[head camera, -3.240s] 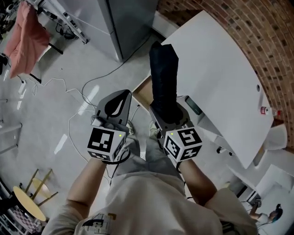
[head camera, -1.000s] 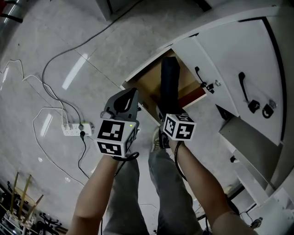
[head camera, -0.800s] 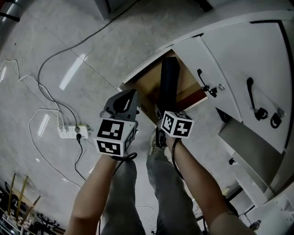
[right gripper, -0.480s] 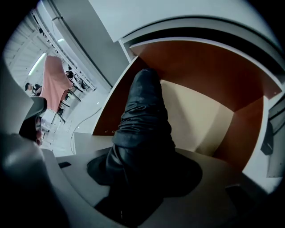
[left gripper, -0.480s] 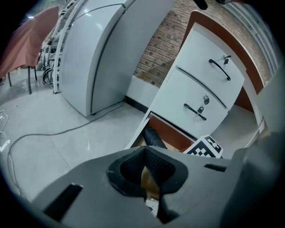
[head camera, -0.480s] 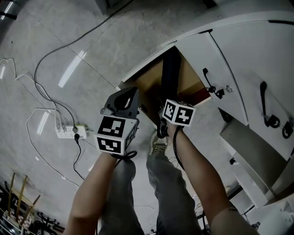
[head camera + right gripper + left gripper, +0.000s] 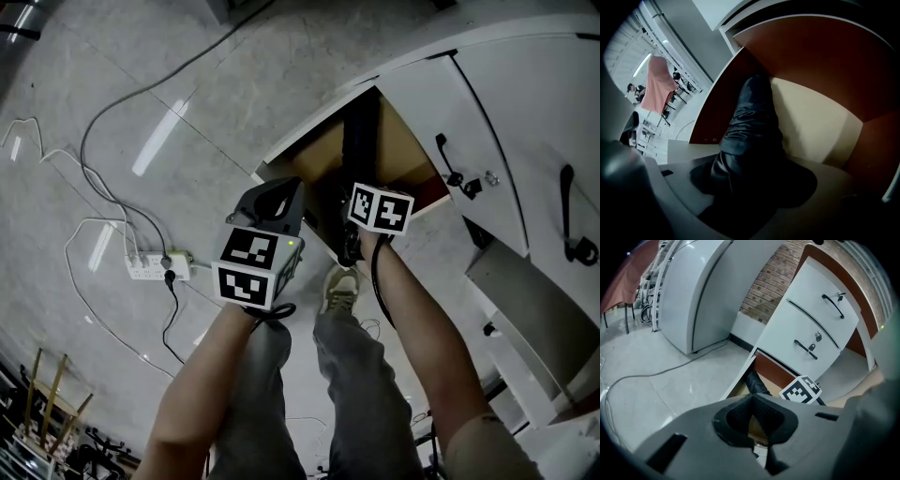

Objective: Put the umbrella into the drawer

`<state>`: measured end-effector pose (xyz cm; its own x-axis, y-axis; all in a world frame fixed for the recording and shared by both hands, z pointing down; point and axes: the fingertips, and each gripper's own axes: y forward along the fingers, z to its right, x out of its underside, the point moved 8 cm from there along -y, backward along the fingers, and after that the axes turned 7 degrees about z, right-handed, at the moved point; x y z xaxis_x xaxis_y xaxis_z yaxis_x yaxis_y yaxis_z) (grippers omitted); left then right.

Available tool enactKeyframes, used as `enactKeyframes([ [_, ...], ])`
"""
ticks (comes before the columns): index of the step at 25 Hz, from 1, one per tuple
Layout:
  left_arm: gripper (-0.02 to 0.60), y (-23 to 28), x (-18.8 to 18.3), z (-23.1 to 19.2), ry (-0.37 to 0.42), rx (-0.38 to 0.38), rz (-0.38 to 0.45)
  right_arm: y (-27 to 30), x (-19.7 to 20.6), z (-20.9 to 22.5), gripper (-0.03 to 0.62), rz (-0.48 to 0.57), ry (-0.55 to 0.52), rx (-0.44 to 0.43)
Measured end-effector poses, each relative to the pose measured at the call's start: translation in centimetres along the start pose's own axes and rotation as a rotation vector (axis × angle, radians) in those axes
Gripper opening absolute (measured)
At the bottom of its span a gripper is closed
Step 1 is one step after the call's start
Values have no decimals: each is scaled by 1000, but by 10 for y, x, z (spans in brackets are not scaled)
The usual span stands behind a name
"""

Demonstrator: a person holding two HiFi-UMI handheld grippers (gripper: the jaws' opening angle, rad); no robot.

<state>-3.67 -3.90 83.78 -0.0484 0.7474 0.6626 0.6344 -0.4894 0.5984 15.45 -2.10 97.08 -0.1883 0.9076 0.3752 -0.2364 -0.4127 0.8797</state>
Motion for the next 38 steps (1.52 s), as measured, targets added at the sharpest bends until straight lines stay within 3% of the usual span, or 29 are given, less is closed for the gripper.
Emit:
enactKeyframes([
  [4, 8, -5, -5, 7, 4, 11, -6, -3, 3, 6, 319, -19, -17, 36],
  [11, 8, -20, -21, 22, 9, 21, -22, -44, -4, -1, 319, -12, -9, 65],
  [17, 8, -50, -63, 42, 27, 20, 6, -96, -33, -29, 316, 27, -15, 7],
  [19, 8, -63, -79, 48, 35, 15, 16, -116, -46, -41, 285, 50, -29, -5],
  [21, 8, -76, -96, 55, 48, 8, 26, -139, -62, -51, 193, 86, -53, 5],
  [27, 8, -122, -147, 75, 74, -1, 58, -214, -109, -84, 64, 193, -107, 26],
  [33, 8, -178, -204, 101, 95, -12, 119, -299, -144, -118, 11, 279, -116, 28],
  [38, 8, -223, -251, 121, 117, -13, 186, -371, -174, -154, 8, 365, -150, -7],
])
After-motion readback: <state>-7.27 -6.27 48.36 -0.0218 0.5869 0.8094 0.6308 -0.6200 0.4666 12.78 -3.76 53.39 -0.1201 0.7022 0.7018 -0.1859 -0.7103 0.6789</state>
